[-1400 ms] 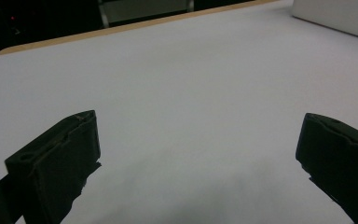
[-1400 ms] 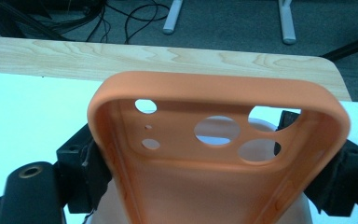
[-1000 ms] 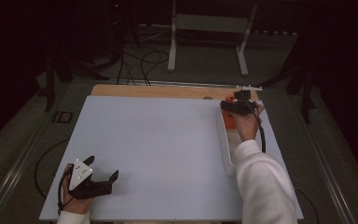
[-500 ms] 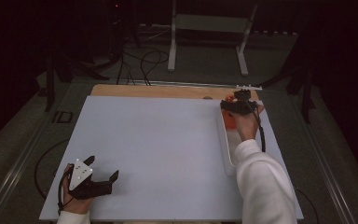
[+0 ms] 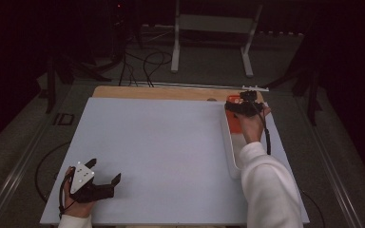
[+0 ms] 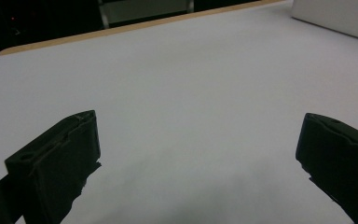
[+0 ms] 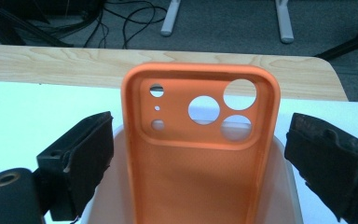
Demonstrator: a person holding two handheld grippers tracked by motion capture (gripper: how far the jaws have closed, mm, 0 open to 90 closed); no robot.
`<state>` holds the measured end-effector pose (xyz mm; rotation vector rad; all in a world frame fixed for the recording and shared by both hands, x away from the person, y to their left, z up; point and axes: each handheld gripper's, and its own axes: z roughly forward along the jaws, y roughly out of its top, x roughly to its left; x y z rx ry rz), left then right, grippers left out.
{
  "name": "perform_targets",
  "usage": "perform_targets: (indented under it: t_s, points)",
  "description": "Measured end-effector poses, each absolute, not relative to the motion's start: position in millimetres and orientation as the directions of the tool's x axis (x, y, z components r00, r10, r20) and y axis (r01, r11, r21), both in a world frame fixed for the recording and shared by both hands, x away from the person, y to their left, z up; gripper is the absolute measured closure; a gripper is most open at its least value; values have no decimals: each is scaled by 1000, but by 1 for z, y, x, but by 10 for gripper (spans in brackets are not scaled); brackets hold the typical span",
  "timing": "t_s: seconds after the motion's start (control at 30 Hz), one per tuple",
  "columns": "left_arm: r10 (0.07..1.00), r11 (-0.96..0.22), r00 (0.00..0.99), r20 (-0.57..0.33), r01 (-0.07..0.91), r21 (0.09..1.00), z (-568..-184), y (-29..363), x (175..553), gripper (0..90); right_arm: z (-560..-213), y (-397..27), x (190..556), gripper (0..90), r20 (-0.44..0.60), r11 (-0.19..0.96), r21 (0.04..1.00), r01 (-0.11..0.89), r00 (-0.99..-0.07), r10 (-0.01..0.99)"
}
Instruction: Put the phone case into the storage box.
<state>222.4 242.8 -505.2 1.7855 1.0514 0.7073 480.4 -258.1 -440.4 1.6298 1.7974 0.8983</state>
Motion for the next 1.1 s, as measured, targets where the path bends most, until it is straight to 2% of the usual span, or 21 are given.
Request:
perform_targets:
  t_s: [1.1]
  points:
    - [880,-218,474,26,354,910,-505,242,222,5,-425,-257,469,82,27,115,817,565,-236,971]
